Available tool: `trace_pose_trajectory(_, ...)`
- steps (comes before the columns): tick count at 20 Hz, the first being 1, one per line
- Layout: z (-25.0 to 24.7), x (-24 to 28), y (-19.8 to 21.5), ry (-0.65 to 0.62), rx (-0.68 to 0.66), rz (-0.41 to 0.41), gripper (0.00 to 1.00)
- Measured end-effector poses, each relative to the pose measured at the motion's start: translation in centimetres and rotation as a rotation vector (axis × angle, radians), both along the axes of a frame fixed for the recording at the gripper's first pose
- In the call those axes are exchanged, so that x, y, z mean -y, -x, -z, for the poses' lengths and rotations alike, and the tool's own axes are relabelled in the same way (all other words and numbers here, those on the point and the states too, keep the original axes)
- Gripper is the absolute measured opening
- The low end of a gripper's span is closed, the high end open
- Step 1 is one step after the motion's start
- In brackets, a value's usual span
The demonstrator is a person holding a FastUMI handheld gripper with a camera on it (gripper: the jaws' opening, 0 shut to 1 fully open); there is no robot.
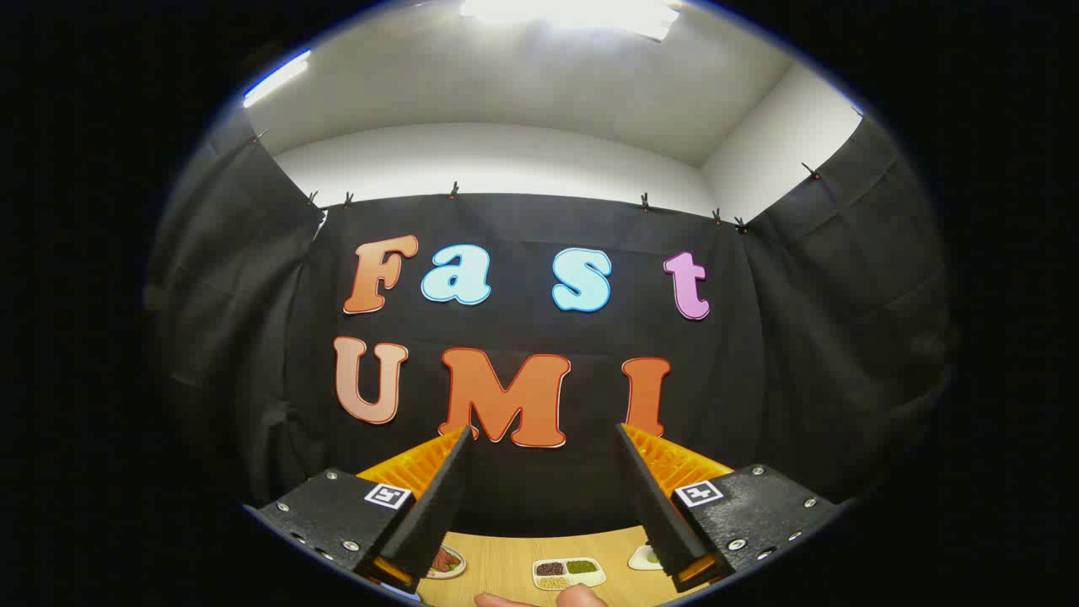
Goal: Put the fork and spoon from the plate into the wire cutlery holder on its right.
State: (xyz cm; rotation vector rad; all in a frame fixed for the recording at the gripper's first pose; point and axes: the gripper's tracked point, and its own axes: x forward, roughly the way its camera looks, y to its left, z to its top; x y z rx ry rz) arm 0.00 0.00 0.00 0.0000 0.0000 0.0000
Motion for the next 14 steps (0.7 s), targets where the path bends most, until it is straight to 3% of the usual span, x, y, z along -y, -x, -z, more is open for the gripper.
trace_pose_trajectory(14,2.3,-2.1,-0.8,0.021,-0.052,-0.036,0.98)
